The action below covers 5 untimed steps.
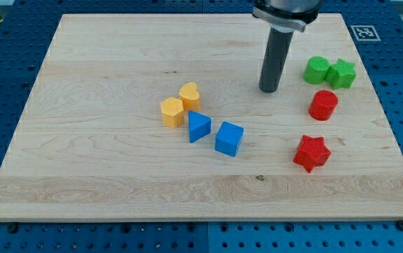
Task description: Push the red circle to the center right
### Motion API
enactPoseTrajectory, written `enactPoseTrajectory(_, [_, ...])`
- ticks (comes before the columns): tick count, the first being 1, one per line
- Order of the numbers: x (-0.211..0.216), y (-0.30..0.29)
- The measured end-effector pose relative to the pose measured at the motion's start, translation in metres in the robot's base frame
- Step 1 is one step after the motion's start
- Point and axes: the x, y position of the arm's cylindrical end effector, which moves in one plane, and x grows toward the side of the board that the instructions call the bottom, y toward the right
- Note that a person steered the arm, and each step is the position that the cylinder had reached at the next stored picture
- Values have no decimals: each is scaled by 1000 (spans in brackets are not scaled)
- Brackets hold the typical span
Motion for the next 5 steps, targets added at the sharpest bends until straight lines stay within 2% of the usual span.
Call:
enactPoseTrajectory(1, [3, -10])
enactPoseTrajectory(2, [30, -23])
enactPoseTrajectory(3, [57, 5])
enactPoseTrajectory(5, [54, 91])
